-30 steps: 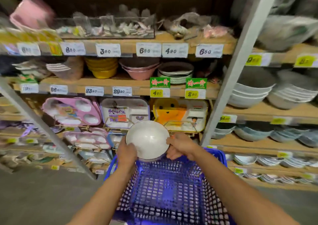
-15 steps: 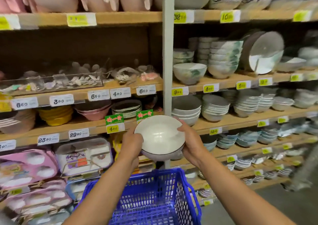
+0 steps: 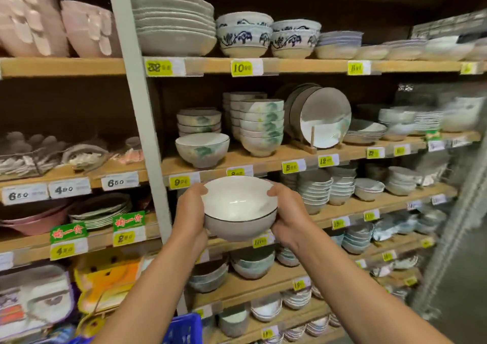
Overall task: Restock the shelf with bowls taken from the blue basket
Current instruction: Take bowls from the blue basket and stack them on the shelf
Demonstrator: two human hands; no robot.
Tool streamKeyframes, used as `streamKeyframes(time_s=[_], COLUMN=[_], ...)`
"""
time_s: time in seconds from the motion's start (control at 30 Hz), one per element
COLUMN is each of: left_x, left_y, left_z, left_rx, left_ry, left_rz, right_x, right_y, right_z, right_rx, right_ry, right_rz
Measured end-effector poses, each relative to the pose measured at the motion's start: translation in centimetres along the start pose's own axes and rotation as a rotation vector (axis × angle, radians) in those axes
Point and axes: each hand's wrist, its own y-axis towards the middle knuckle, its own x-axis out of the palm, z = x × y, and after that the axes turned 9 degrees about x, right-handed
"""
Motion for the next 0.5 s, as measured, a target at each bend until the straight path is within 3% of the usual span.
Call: streamKeyframes(time_s=[0.23,0.5], left_x=[4.8,5.9], left_y=[1.6,4.8], left_z=[0.4,1.4], left_rx=[0.049,0.313], left_ry=[-0.004,0.085], left_rz=[-0.024,-0.014], right_x=[-1.0,2.3], right_y=[2.6,6.7], right_z=[-5.6,-8.5], right_rx=[0.068,0.103], right_ry=[-0.015,-0.001], right_rz=[-0.061,-0.125])
